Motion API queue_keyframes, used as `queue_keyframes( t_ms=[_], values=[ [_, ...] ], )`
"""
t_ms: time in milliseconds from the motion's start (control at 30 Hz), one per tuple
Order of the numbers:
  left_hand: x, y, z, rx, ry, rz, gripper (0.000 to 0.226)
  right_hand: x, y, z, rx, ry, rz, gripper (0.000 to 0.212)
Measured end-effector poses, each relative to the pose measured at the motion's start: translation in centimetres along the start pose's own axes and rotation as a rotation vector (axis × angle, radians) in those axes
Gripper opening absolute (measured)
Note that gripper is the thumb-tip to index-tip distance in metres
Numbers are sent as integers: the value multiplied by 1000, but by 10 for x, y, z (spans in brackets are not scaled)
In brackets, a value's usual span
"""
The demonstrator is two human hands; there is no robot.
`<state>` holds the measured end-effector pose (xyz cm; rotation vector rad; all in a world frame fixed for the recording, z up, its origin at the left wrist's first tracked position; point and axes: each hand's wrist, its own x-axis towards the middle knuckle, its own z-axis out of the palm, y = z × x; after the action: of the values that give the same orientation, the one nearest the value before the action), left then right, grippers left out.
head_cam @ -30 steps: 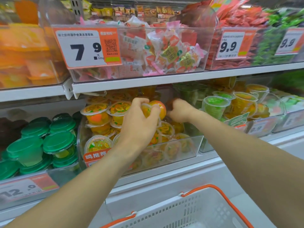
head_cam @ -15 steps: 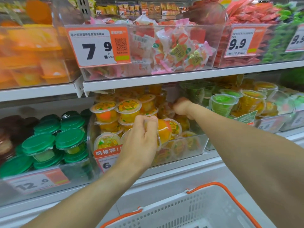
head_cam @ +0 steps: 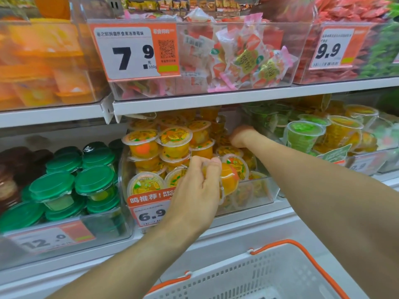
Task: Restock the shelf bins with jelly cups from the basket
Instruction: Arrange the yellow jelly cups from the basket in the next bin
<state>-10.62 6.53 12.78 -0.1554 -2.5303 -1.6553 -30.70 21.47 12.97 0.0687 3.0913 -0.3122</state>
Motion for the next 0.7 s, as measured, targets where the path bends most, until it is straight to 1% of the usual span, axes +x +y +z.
queue_keyframes(
  t_ms=[100, 167, 200, 333, 400, 433, 500, 600, 700],
  values=[
    [1, 2, 2, -7, -6, 0, 30, 0, 0, -7, 28, -119, 11, 32],
    [2, 5, 4, -4, -9, 7, 31, -2, 0, -10, 50, -157, 10, 32],
    [2, 5, 4, -6, -7, 11, 32, -2, 0, -9, 39, -142, 12, 32],
    [1, 5, 6, -8, -5, 18, 33, -3, 3, -5, -21, 2, -6, 32],
    [1, 4, 6, -6, -8, 14, 32, -3, 6, -6, -1, 48, -23, 31],
    [1, 3, 7, -9, -9, 11, 31, -3, 6, -7, 14, 43, -26, 28],
    [1, 2, 7, -11, -15, 8, 30, -4, 5, -8, 81, -23, 5, 23],
    [1, 1, 8, -8, -26, 12, 31, 1, 6, -7, 147, -113, 35, 31],
    [2, 0, 7, -12, -22, 15, 30, 2, 8, -6, 214, -106, 55, 30]
  ],
)
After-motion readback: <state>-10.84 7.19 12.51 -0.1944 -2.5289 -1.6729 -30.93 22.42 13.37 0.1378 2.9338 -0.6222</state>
